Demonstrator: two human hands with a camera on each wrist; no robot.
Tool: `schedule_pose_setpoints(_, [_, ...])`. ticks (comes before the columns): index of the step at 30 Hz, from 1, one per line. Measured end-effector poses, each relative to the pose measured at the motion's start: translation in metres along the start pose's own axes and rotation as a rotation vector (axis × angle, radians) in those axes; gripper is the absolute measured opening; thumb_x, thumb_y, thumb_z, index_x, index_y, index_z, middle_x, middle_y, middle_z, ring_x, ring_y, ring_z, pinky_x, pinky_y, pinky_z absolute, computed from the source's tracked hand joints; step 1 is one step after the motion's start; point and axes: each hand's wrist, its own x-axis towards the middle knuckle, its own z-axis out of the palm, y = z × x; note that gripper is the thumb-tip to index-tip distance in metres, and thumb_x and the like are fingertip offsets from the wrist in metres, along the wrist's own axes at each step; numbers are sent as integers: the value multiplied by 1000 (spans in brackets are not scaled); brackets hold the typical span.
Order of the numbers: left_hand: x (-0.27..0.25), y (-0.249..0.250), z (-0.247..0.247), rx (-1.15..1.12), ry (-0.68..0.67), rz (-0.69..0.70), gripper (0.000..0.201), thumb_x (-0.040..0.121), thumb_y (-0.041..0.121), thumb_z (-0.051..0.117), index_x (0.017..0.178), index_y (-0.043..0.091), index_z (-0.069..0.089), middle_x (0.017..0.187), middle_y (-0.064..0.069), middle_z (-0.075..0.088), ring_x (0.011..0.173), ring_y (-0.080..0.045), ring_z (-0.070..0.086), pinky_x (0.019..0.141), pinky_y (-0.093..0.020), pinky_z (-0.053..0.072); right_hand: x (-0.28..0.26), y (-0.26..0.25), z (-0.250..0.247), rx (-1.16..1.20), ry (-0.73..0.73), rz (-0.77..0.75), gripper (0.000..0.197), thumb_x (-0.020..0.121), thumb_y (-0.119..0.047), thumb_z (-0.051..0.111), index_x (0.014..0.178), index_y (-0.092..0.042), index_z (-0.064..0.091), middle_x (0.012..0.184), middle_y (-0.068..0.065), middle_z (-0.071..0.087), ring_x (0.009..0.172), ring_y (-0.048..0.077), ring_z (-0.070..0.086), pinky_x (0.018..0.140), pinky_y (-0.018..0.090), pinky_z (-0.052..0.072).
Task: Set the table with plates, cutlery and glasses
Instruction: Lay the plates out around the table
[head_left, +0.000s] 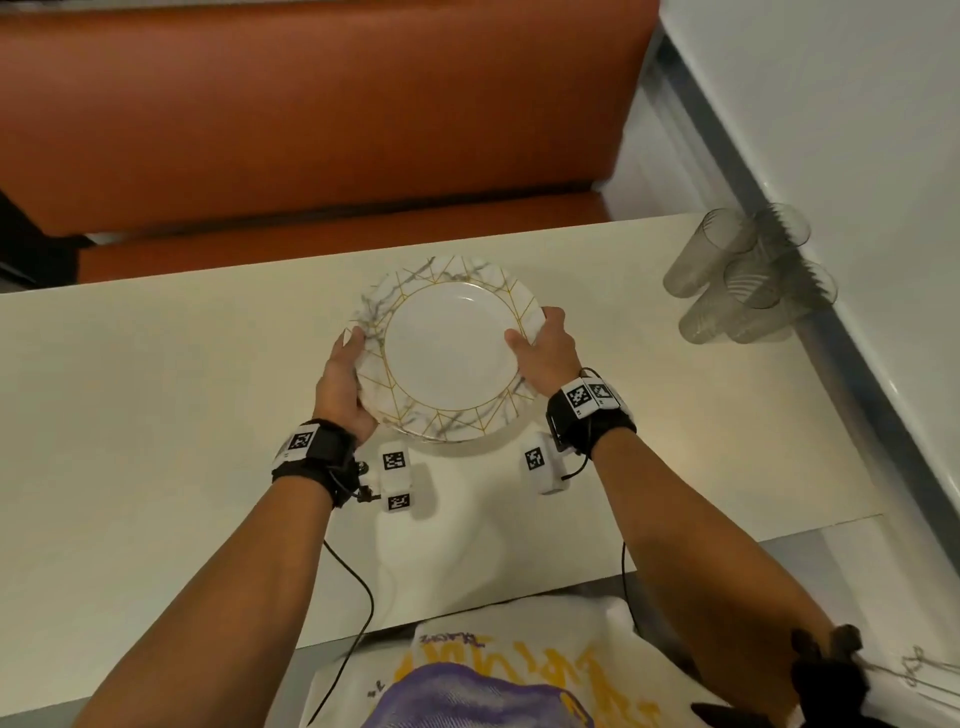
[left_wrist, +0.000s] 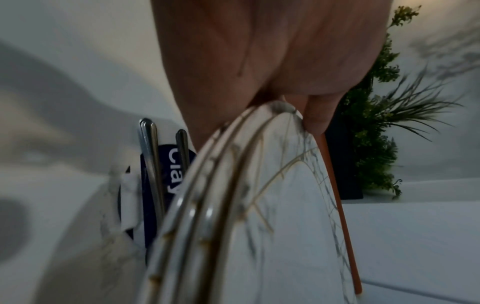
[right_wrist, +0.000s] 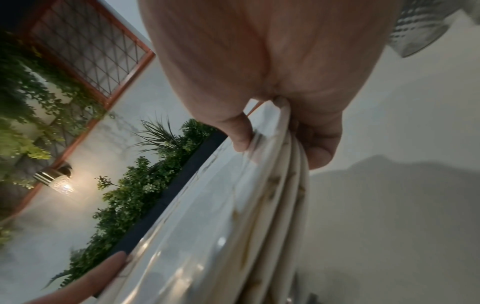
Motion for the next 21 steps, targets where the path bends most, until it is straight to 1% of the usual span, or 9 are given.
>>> schedule_pose_setpoints(2, [6,4,-8,9,39,34,57,102,38,63,153,24,42,136,-4,69,124,-30,67,103,-57,52,1,-9,6,-14,-5,-21,52,99,-26,59,142,-10,34,126,13,61,111,32,61,86,32,47])
schedule_pose_setpoints(4, [13,4,-11,47,84,56,61,100,49,63,153,26,44,138,-3,68,121,-28,67,102,-56,54,3,-17,9,-33,-15,-39,52,100,-28,58,144,-11,35,127,14,61,111,33,61,87,33,48])
schedule_pose_setpoints(8, [27,2,-11,180,229,69,81,90,72,59,157,31,39,148,3,53,131,-23,53,110,-56,45,10,-25,8,-60,-20,-71,51,100,-28,56,144,-12,35,124,14,62,108,33,62,84,32,47])
schedule_pose_setpoints(10, [35,1,-9,224,282,61,85,85,78,57,152,27,46,149,-3,55,136,-31,54,114,-57,43,15,-29,4,-84,-20,-89,50,101,-28,56,143,-11,35,118,12,62,104,30,61,82,31,45])
schedule_pose_setpoints(13, [44,0,-7,148,248,61,66,87,74,58,138,32,61,135,-3,67,124,-33,64,102,-56,54,25,-34,-4,-121,-18,-110,45,101,-27,55,139,-9,38,104,6,60,94,25,59,77,30,43])
schedule_pose_setpoints(15, [44,0,-4,107,237,67,55,85,74,60,127,39,67,130,1,70,121,-31,65,97,-58,55,33,-37,-8,-133,-13,-116,43,101,-26,55,138,-9,41,102,3,59,92,24,58,76,29,43])
schedule_pose_setpoints(16, [45,1,-1,116,251,84,55,84,74,59,127,39,67,133,2,69,125,-30,63,100,-58,54,37,-38,-11,-131,-10,-115,42,100,-25,56,137,-10,42,103,3,59,91,23,58,75,29,43])
schedule_pose_setpoints(18, [45,-2,3,134,300,130,60,89,70,57,138,35,62,139,1,65,130,-29,59,107,-56,50,46,-41,-17,-136,-1,-111,40,100,-24,57,135,-10,45,107,3,59,92,21,57,74,28,44])
schedule_pose_setpoints(21, [44,-7,7,88,374,177,59,98,61,56,146,27,56,140,-3,64,129,-28,60,109,-54,49,65,-43,-33,-113,-2,-101,37,99,-22,57,133,-10,49,113,4,61,93,20,59,63,23,45])
